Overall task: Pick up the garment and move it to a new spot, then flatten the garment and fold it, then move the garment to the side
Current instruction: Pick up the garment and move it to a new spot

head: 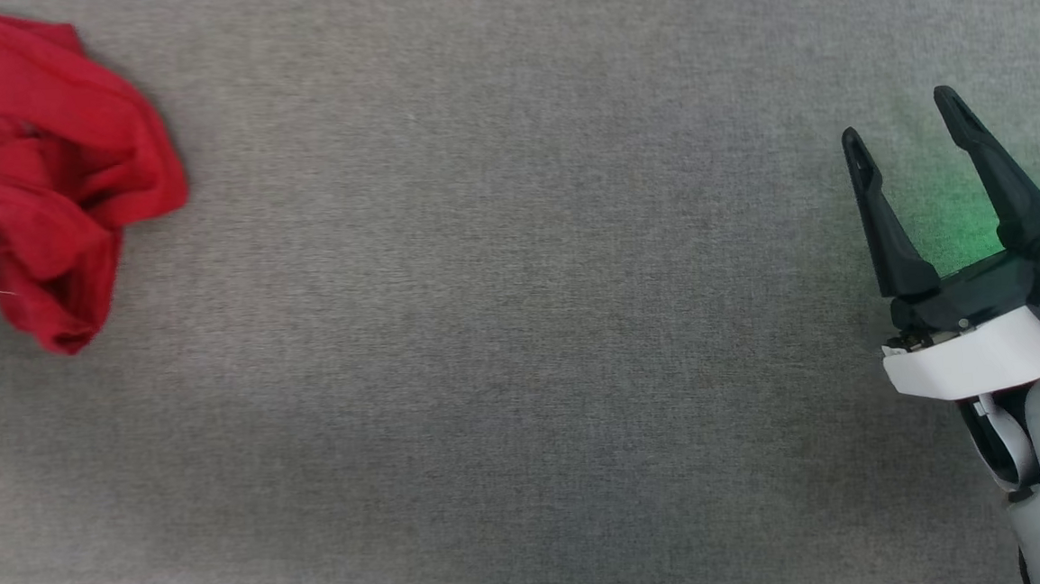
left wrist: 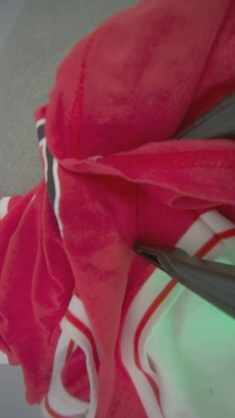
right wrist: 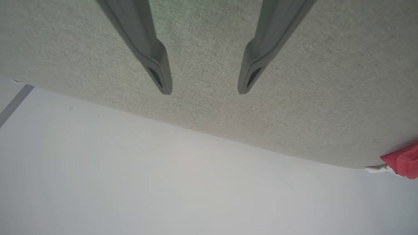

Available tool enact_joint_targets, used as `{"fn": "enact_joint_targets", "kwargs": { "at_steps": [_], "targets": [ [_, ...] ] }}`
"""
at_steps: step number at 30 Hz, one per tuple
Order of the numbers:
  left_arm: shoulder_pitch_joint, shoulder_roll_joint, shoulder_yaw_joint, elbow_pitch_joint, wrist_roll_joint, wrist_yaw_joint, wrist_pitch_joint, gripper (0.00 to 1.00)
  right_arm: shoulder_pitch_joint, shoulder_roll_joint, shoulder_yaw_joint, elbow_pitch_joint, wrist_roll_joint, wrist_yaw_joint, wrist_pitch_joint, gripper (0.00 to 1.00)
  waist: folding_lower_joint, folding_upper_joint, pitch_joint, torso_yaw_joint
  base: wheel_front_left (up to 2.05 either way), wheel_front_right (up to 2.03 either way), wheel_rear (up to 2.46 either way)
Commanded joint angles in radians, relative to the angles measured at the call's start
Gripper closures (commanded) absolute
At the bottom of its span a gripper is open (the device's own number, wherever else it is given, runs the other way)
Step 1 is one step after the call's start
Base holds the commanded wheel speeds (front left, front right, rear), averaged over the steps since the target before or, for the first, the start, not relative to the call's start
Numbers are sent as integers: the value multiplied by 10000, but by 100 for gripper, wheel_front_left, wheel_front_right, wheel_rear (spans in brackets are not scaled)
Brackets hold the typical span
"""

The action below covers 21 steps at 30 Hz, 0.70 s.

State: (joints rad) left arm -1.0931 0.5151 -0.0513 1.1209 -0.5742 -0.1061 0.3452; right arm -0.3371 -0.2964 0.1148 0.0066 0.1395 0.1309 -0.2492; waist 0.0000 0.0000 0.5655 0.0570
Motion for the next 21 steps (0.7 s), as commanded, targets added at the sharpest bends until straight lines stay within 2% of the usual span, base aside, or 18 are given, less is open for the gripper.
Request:
{"fn": "enact_joint_targets", "kwargs": {
  "at_steps": [1,7,12,13,21],
  "targets": [
    [1,-150,-114,266,-36,34,368,0,-83,-27,-23,-53,-17,-3,40,0,0,0,268,-226,0,0,0],
    [-170,-611,-449,1388,27,359,2038,0,-42,-37,-99,-231,8,-3,186,0,0,0,571,-323,0,0,0],
    [-195,-791,-573,1590,1,356,2280,0,-49,27,-153,-304,-41,-3,274,0,0,0,676,-328,0,0,0],
    [-251,-728,-498,1509,-65,343,2002,99,-52,51,-185,-311,-52,-3,256,0,0,0,679,-321,0,0,0],
    [-750,-38,-867,887,339,-12,732,100,189,199,-548,-128,-48,-3,178,0,0,0,134,-66,0,0,0]
  ]
}}
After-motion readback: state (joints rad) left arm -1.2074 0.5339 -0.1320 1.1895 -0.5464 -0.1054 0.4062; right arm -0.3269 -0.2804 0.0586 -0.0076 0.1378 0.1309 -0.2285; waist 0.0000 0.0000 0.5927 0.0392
